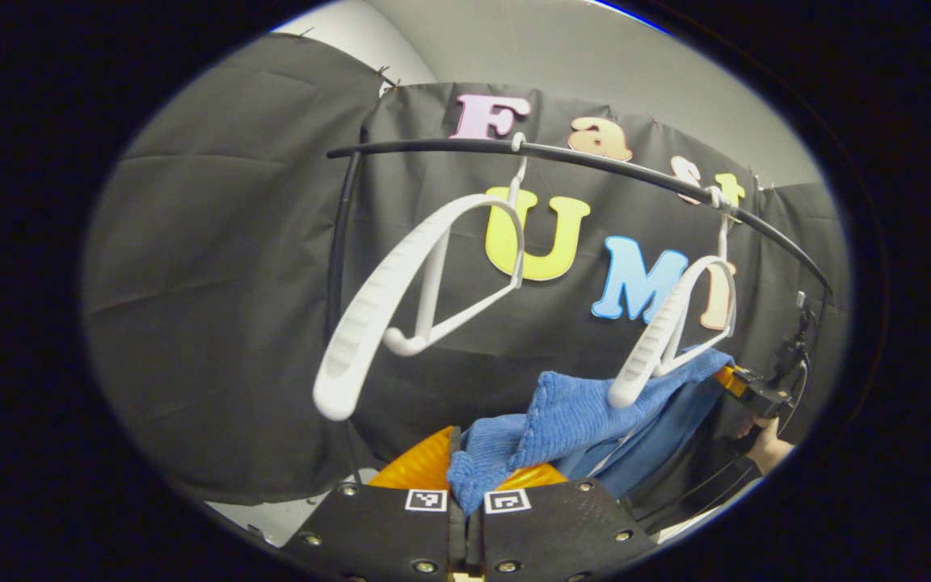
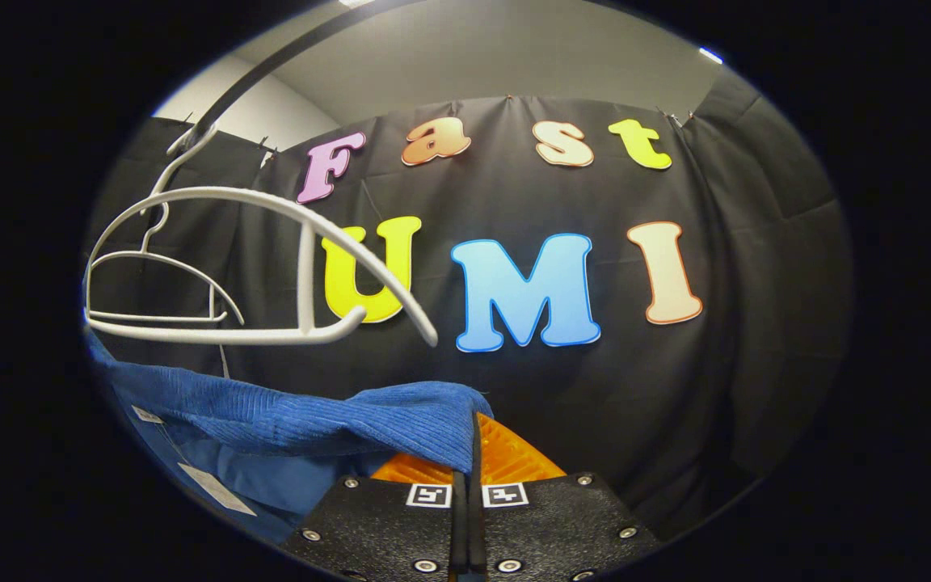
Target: Grasp the clothes on the hanger with both hands and then place them into the laundry hamper below.
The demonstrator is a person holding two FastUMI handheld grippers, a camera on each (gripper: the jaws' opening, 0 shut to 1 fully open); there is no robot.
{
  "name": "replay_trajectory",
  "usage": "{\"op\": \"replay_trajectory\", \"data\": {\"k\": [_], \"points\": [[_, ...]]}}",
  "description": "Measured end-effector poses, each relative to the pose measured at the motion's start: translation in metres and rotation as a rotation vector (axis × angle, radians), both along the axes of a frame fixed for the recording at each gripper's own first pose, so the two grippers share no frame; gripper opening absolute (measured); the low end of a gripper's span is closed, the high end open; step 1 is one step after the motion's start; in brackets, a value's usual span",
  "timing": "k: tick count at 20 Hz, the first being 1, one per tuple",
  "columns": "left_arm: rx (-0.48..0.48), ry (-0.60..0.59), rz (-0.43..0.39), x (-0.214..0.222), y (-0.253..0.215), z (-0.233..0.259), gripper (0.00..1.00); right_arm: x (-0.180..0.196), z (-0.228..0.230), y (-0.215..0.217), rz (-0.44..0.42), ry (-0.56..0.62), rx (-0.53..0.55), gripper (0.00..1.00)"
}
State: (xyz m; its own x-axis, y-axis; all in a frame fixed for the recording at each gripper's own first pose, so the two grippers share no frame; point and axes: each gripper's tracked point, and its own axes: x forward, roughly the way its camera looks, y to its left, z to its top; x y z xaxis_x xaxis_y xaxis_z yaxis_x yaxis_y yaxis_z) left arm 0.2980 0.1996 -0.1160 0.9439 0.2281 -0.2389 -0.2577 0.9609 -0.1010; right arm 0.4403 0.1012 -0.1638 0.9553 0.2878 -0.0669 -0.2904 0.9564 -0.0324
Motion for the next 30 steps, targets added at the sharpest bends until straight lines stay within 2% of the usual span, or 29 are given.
{"op": "replay_trajectory", "data": {"k": [5, 11, 14, 22, 26, 30], "points": [[0.050, 0.031, -0.067, 0.003, -0.009, -0.011, 0.02, -0.060, -0.006, -0.027, -0.093, 0.043, -0.053, 0.00], [-0.013, -0.001, -0.205, -0.006, -0.029, 0.006, 0.01, -0.154, 0.012, -0.044, -0.229, 0.054, -0.106, 0.00], [-0.021, -0.011, -0.291, -0.033, -0.038, 0.006, 0.02, -0.204, 0.017, -0.042, -0.262, 0.054, -0.136, 0.00], [0.019, -0.006, -0.511, -0.049, -0.123, -0.017, 0.02, -0.286, -0.016, -0.014, -0.234, 0.160, -0.155, 0.00], [0.019, 0.045, -0.550, -0.051, -0.153, -0.048, 0.02, -0.308, -0.048, -0.008, -0.218, 0.249, -0.121, 0.00], [0.024, 0.094, -0.529, -0.050, -0.162, -0.078, 0.02, -0.321, -0.085, -0.013, -0.216, 0.330, -0.113, 0.00]]}}
